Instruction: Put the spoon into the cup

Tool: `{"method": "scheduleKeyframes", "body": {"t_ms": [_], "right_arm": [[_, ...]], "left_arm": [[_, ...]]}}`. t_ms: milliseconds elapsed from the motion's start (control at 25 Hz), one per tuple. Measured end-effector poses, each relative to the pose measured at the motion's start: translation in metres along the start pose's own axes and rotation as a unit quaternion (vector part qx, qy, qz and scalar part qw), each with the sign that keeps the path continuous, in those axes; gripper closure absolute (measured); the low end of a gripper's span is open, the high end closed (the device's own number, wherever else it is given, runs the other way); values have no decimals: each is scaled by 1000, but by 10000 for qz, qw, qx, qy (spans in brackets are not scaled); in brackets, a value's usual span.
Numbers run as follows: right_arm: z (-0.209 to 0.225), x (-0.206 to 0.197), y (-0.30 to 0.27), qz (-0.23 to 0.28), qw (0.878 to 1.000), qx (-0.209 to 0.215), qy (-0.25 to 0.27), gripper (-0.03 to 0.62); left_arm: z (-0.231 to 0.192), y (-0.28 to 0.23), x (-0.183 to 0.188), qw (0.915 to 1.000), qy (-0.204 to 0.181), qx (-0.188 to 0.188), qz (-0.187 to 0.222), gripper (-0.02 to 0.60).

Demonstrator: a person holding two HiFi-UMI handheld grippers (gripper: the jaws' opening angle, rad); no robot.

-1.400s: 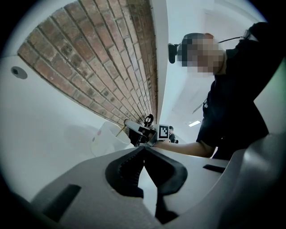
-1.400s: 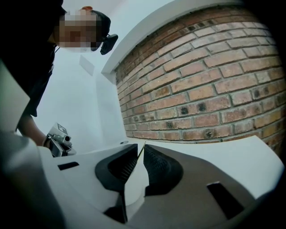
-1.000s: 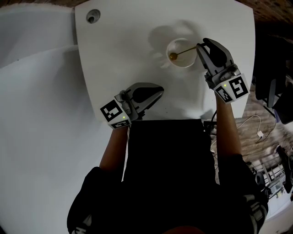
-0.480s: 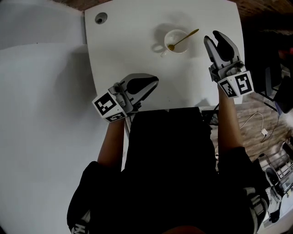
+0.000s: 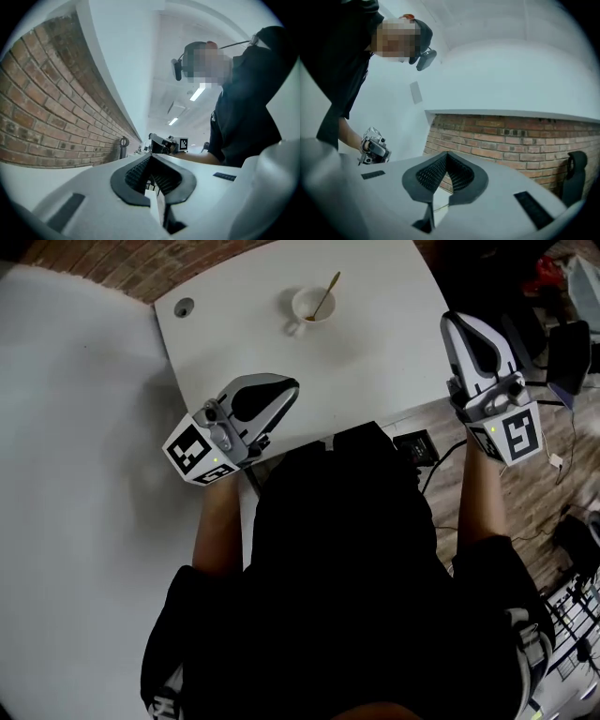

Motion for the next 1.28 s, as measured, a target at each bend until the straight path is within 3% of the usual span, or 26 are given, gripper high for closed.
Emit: {"method": "scheduleKeyframes", "body": {"t_ms": [280,440,520,720,840,960,1080,1280], "right_arm": [[-56,30,65,-73,10000,57,-29,588],[-92,34,84,-10,9987,434,-258,588],[-101,35,92,9,9972,671,-343,588],[-103,29,115,-28,9918,1198,-452,588],[-103,27,143,-307,9869,1495,-514,588],[-94,13,184,-577,9807,1671,-839,588],[-81,1,223,-620,9804,1507,-1103,588],[-82,-16,282,-409,9727,1671,-1556,588]], "left_arm": [[39,2,-14,9996,16,-283,-45,568],[66,-1,-22,9995,-55,-260,-158,568],[84,-2,-22,9996,-190,-137,-146,568],[130,0,-7,9955,-745,473,344,568],[153,-16,-14,9955,-686,592,266,568],[177,-47,-42,9971,-440,554,264,568],[201,-85,-61,9981,-409,388,231,568],[257,-126,-86,9987,-376,-26,-351,568]]}}
Point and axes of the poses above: the fingertips, and each gripper's own axes: y backward along the fingers, z to its right, x out of its top, the point moved 9 cm from there along y, backward along the fingers, and after that the axes turned 1 degree about y, right-handed, at the moved point
